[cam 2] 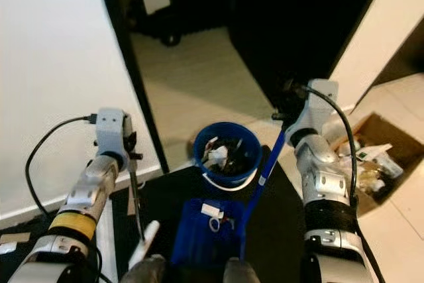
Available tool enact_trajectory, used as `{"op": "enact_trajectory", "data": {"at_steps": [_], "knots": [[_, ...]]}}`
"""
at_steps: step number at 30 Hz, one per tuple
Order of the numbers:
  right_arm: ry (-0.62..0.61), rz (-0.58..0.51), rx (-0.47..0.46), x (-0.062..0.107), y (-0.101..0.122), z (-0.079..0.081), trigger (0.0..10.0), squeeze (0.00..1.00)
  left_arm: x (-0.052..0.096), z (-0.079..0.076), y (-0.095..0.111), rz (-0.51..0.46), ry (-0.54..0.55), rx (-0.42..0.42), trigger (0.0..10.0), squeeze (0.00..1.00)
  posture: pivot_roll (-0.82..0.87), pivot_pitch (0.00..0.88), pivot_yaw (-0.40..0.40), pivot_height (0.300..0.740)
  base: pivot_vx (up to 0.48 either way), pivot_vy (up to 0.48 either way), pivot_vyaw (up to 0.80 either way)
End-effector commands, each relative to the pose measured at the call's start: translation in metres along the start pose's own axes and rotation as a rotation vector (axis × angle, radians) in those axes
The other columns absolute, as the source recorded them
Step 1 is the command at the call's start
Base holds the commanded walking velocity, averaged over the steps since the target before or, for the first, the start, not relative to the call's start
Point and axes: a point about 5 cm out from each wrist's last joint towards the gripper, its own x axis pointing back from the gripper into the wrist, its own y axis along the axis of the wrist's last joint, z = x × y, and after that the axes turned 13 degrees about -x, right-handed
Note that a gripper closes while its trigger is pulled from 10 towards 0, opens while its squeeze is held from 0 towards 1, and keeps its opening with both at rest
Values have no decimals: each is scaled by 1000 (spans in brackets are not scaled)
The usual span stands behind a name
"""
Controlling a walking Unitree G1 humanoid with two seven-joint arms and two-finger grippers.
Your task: Sweep floor
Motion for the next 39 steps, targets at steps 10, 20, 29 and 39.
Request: {"op": "enact_trajectory", "data": {"at_steps": [10, 20, 29, 39], "knots": [[19, 63, -28, 8, -17, -1, 10000, 0, 1, -1, -1, 1, 3, 3, 10000, 0, 11, 0, 25, 740, 0, -480, 257], [56, 38, -80, 15, -26, 1, 10000, 0, 0, 11, -4, 24, 106, 61, 10000, 0, 5, 1, 37, 740, 0, -375, 310], [-68, -118, -228, 39, -35, -34, 10000, 0, -1, 20, -6, 37, 156, 117, 10000, 0, -5, 0, 59, 740, 0, 0, 0], [-207, -240, -245, 78, -34, -86, 10000, 0, -3, 23, -3, 21, 166, 130, 10000, 0, -14, 0, 67, 740, 0, 0, 0]]}}
